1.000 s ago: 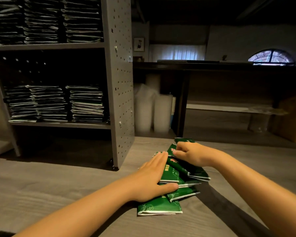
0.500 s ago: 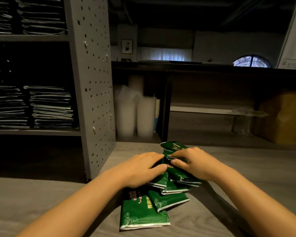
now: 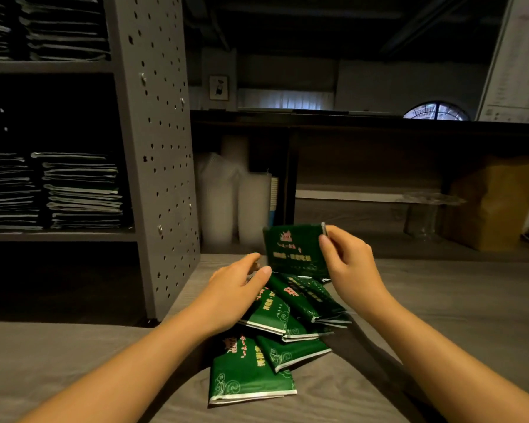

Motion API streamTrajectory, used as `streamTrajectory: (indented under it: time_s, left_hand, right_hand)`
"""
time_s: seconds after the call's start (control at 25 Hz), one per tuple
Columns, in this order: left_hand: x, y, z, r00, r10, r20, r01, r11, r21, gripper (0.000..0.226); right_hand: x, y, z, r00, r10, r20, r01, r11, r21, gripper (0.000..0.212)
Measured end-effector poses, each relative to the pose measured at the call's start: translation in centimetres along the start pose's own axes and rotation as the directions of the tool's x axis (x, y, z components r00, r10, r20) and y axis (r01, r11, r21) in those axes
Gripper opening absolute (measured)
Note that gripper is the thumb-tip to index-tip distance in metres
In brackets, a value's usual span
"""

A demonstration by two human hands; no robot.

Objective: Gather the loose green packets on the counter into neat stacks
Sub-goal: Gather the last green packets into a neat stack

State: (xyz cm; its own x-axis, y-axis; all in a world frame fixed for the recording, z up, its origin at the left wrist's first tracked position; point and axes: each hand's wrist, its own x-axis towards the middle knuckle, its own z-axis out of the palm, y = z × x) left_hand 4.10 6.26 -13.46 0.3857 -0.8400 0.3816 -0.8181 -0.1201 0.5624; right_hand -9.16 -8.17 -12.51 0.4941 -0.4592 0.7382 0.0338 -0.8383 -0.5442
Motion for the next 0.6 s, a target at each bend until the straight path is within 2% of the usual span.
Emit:
streamTrajectory:
  time_s: [0.12,0.24,0.32,0.4,0.48,0.56,0.6]
  left_hand:
    - [-0.2,1.3,-0.3,0.993,-0.106,-0.057,0.085,0.953,-0.29,0.063]
    - [0.2,1.6,-0.4,0.975,-0.216,-0.043,0.152,0.803,-0.577,0.06]
    - [0.4,1.8,-0.5,0.958,-0.287,0.018,0.2,0.62,-0.759,0.042]
    - [0.6,1.5,-0.7,0.939,-0.339,0.059,0.219,0.456,-0.863,0.035]
    - [0.5,1.1,-0.7,0.931,-0.363,0.045,0.209,0.427,-0.88,0.027]
    - [0.4,0.7,-0.7,0.927,-0.375,-0.004,0.192,0.483,-0.854,0.019]
    - [0.3,0.5,-0.7,0.921,-0.389,-0.032,0.192,0.523,-0.831,0.02]
  right_hand:
    - [-0.3,-1.3,0.8,0.994,0.104,-0.044,-0.085,0.941,0.327,0.017]
    - [-0.8,-2.4,1.5,0.997,0.07,0.036,-0.078,0.902,0.425,0.019]
    - [-1.2,-2.7,1.9,0.993,-0.041,0.114,-0.002,0.934,0.357,0.019]
    - [-1.6,-2.8,2.4,0.965,-0.142,0.22,0.09,0.97,0.227,0.024]
    - [-1.9,-2.8,2.6,0.923,-0.196,0.331,0.17,0.98,0.106,0.028]
    - [-2.0,-3.1,2.4,0.887,-0.197,0.417,0.189,0.98,0.062,0.029]
    - [-1.9,-3.5,2.2,0.887,-0.172,0.428,0.152,0.985,0.081,0.029]
